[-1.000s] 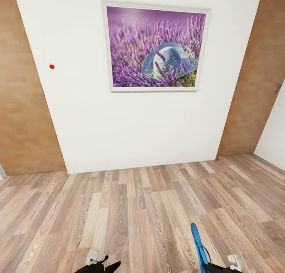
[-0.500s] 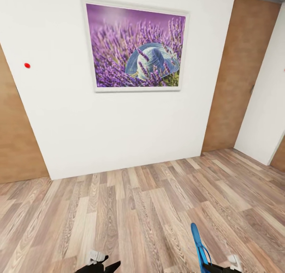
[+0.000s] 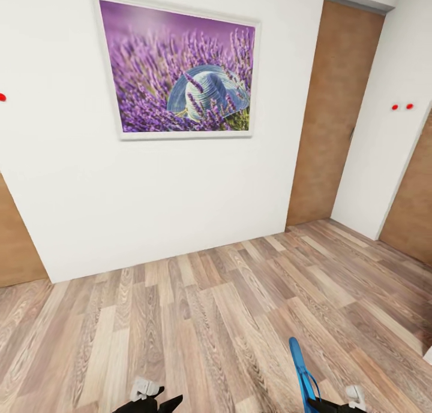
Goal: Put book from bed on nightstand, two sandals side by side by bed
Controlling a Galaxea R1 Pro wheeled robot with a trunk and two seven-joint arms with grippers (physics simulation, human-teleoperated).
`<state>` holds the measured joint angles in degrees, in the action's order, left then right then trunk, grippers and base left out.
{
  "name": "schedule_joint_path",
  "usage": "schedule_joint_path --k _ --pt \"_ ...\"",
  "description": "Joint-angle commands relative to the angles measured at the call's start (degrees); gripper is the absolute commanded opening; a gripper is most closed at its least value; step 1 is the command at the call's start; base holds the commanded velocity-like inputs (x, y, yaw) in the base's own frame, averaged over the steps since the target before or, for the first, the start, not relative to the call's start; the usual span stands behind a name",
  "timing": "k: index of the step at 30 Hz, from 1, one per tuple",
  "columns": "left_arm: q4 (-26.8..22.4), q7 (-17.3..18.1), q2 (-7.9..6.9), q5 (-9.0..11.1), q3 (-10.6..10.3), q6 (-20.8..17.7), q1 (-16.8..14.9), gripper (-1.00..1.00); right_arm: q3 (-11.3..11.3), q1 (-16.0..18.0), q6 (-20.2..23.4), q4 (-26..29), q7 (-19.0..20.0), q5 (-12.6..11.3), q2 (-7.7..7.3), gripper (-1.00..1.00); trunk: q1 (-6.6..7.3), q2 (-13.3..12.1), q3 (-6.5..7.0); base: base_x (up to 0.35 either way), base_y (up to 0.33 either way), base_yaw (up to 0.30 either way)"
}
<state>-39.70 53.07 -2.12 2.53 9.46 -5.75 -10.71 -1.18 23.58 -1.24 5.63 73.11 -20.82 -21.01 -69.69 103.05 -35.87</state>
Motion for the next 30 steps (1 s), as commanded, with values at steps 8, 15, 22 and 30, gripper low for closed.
schedule_joint_path --k 8,15,22,30 --pt "0.0 0.3 0.01 0.3 0.1 -0.6 0.0 1.0 -0.1 0.1 0.0 0.0 0.1 0.1 0.0 -1.0 0.01 0.0 -0.06 0.0 0.0 -0.201" --pt "0.0 0.3 0.01 0.3 0.1 -0.6 0.0 1.0 -0.1 0.0 0.0 0.0 0.1 0.1 0.0 -1.0 0.01 0.0 -0.06 0.0 0.0 -0.197" --pt "0.0 0.3 0.01 0.3 0.1 -0.6 0.0 1.0 -0.1 0.1 0.0 0.0 0.1 0.1 0.0 -1.0 0.01 0.0 -0.06 0.0 0.0 -0.19" --pt "0.0 0.3 0.01 0.3 0.1 -0.6 0.0 1.0 -0.1 0.1 0.0 0.0 0.1 0.1 0.0 -1.0 0.01 0.0 -0.06 0.0 0.0 -0.183"
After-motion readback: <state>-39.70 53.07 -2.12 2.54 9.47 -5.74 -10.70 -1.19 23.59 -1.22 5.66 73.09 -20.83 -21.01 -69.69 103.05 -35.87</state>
